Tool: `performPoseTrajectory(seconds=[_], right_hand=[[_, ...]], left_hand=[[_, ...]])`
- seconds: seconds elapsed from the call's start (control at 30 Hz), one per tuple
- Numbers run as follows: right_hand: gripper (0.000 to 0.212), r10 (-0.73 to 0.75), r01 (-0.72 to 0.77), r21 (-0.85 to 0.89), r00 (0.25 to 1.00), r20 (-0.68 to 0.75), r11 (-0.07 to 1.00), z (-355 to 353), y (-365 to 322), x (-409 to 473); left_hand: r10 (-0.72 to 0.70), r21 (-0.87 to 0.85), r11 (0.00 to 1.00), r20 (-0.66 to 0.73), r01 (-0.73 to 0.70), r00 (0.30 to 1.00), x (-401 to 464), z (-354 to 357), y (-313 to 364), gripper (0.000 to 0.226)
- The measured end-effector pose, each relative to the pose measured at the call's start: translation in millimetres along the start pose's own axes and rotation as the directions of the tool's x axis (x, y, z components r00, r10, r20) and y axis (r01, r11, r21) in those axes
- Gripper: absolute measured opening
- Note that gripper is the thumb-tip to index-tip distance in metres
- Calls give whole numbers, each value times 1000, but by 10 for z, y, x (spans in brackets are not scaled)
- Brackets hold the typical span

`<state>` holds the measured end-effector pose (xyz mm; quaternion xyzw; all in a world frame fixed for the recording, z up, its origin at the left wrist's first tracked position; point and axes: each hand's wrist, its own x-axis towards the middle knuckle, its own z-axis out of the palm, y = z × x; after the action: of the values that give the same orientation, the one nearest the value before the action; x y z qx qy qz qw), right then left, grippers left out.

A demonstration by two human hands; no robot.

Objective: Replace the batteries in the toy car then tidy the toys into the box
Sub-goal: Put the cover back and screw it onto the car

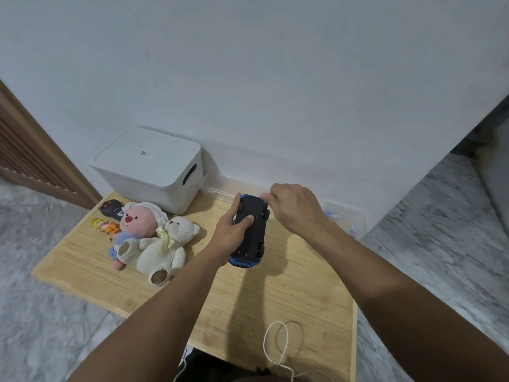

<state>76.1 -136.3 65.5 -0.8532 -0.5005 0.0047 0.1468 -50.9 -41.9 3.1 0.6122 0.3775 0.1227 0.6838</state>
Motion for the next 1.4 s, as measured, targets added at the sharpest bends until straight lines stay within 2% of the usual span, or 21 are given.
performPoseTrajectory(seconds=[0.07, 0.17, 0.27, 0.4, 0.5, 0.57, 0.8, 0.9, 1.03, 1.17, 1.23, 1.4], right_hand=[[42, -4, 4, 33, 1000, -16, 999, 16, 21, -2], [25, -22, 29, 226, 999, -34, 974, 18, 58, 1], [18, -59, 65, 296, 998, -28, 953, 6, 71, -6], [19, -63, 59, 214, 998, 14, 975, 8, 77, -1], [32, -24, 21, 94, 999, 29, 995, -9, 43, -9], [35, -21, 20, 72, 1000, 11, 997, -11, 31, -12], [15, -40, 35, 336, 999, 5, 941, 16, 72, 4], [16, -43, 29, 368, 999, 28, 929, 21, 65, -13], [19, -60, 47, 215, 997, 52, 976, 5, 56, -10], [38, -40, 39, 24, 999, 7, 999, -1, 8, -15], [38, -45, 45, 47, 999, 8, 998, 2, 9, -6], [18, -57, 42, 236, 997, 54, 971, -29, 23, -14]], left_hand=[[-1, 3, 1000, -3, 1, 1000, 0, -6, 1, 63], [5, -5, 1000, -4, -5, 1000, 4, -13, -6, 63], [6, -10, 1000, -13, -6, 1000, 7, -14, -6, 63], [0, -7, 1000, -11, 0, 1000, -1, -20, -4, 63], [0, -1, 1000, -4, 0, 1000, -8, -15, -5, 63], [-2, 3, 1000, -3, 2, 1000, -9, -15, -12, 63], [-9, -5, 1000, -16, 9, 1000, -16, -26, -26, 63], [-7, 2, 1000, -16, 7, 1000, -27, -30, -23, 63], [-1, 10, 1000, -17, 2, 1000, -37, -19, -22, 62], [-2, 10, 1000, 4, 2, 1000, -37, 3, -12, 63], [-1, 9, 1000, 8, 1, 1000, -37, 10, 1, 63], [-13, -9, 1000, -2, 12, 1000, -29, -4, 2, 62]])
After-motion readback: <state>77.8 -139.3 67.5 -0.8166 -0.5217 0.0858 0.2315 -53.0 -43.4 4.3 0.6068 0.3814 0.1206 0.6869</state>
